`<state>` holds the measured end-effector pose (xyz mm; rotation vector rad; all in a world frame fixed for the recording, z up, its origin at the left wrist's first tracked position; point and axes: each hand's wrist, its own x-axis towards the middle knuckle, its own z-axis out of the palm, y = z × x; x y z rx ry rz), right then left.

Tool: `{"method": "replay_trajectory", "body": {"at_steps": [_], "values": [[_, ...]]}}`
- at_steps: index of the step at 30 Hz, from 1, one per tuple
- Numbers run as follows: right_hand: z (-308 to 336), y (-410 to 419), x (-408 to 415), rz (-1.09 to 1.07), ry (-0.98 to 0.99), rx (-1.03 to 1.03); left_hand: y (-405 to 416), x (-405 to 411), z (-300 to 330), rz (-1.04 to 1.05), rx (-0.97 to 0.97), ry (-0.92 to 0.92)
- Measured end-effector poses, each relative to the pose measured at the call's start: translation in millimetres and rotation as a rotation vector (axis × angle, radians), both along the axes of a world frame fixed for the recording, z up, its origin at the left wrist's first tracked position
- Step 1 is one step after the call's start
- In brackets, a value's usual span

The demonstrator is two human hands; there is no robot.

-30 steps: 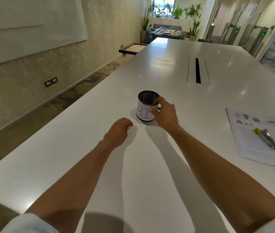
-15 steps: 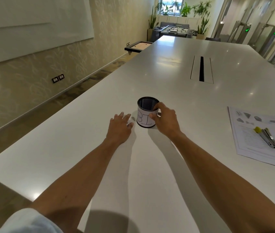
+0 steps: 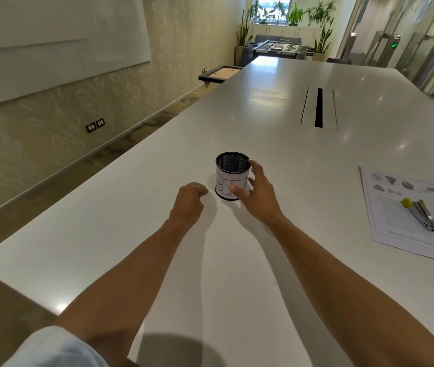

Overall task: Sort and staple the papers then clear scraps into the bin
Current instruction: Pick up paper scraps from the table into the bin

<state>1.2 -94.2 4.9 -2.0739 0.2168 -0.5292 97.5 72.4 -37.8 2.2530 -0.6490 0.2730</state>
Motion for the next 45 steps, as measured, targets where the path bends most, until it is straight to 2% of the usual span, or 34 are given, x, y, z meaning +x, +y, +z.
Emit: {"method": "replay_trajectory", "body": {"at_steps": [2,5,11,14,17,21,27,35,39,42,45], "values": [[1,-1,-1,0.013,0.011,0.005,1,-1,0,0.032,-0.023,0.021],[4,-1,-2,0.029,0.022,0.037,2,-3,5,0.143,-0.161,0.13],[5,-4,-10,0.009,0.079,0.088,-10,3,30,0.366,-0.674,0.566],[3,-9,-13,0.009,0.116,0.102,-22,9,61,0.319,-0.871,0.646],[2,-12,-15,0.005,0.143,0.147,-39,13,96,0.173,-0.967,0.619],[1,-13,-17,-0.006,0.139,0.172,-65,15,118,0.009,-0.863,0.526],[7,-15,-16,-0.009,0.114,0.117,-83,10,100,-0.012,-0.546,0.402],[8,-12,-9,0.008,0.115,0.077,-88,6,107,-0.107,-0.362,0.239],[7,-8,-3,0.017,0.079,0.078,-77,7,98,-0.176,-0.429,0.373],[8,-4,1,0.023,0.036,0.065,-60,6,85,-0.198,-0.483,0.348],[8,0,6,0.016,-0.032,0.013,-36,5,67,-0.125,-0.548,0.336]]}}
